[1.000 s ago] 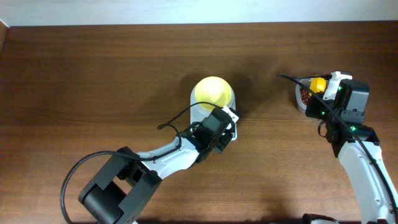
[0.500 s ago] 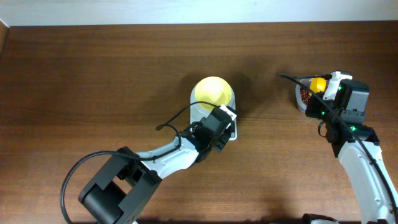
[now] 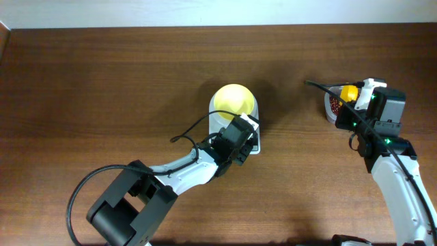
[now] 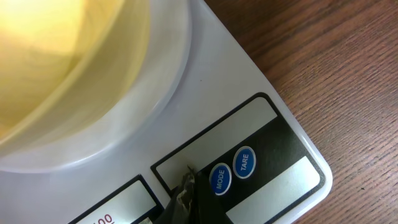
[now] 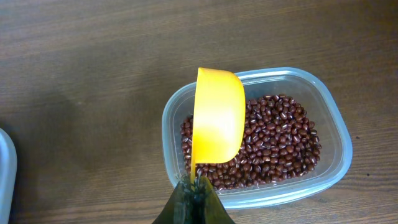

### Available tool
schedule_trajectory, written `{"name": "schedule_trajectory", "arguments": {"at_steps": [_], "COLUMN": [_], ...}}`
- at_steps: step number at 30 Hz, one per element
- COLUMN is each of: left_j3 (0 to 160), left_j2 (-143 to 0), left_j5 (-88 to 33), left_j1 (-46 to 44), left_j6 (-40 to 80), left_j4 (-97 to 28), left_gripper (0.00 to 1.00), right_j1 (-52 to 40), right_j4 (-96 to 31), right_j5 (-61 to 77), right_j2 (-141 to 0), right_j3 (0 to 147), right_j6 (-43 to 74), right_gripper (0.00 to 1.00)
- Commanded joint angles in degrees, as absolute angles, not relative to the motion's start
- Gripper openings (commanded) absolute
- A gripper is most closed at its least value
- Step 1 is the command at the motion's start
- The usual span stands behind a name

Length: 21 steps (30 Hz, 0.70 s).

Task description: Scoop item into bowl and weigh 50g on scale

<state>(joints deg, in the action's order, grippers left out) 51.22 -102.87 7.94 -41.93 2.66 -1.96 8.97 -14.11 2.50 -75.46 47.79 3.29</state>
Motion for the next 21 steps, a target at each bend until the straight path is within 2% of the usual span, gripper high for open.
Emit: {"name": "schedule_trajectory", "arguments": {"at_steps": [1, 8, 13, 15, 18, 21], "left_j3": [50.54, 53.84, 53.84, 53.84, 53.84, 53.84], "left_j2": [-104.53, -86.21, -73.30, -69.32, -65.98, -67.00], "left_j5": [8.82, 5.06, 8.10, 14.66, 23.24, 23.40], "left_j1": [-41.36, -41.36, -39.29, -35.86, -25.32, -14.90], "left_j6": [3.16, 3.25, 3.25, 3.25, 3.25, 3.25], "left_j4": [-4.03, -11.68, -15.84, -12.82, -4.62, 1.23], "left_gripper": [0.00, 0.00, 0.00, 0.00, 0.01, 0.03], "right_j1": [9.17, 9.17, 9.17, 9.17, 9.17, 9.17], "right_j4": [-14.24, -11.94, -2.37, -0.56, -0.60, -0.58], "right_j5": [2.83, 2.79, 2.59, 2.61, 2.81, 2.81], "right_j2": [-75.59, -75.59, -75.59, -75.59, -75.59, -75.59], "right_j3": [48.99, 48.99, 48.99, 48.99, 48.99, 48.99], "right_j6": [3.92, 4.43, 12.47, 15.86, 17.28, 18.59], "right_gripper": [0.04, 0.04, 0.04, 0.04, 0.04, 0.04]}}
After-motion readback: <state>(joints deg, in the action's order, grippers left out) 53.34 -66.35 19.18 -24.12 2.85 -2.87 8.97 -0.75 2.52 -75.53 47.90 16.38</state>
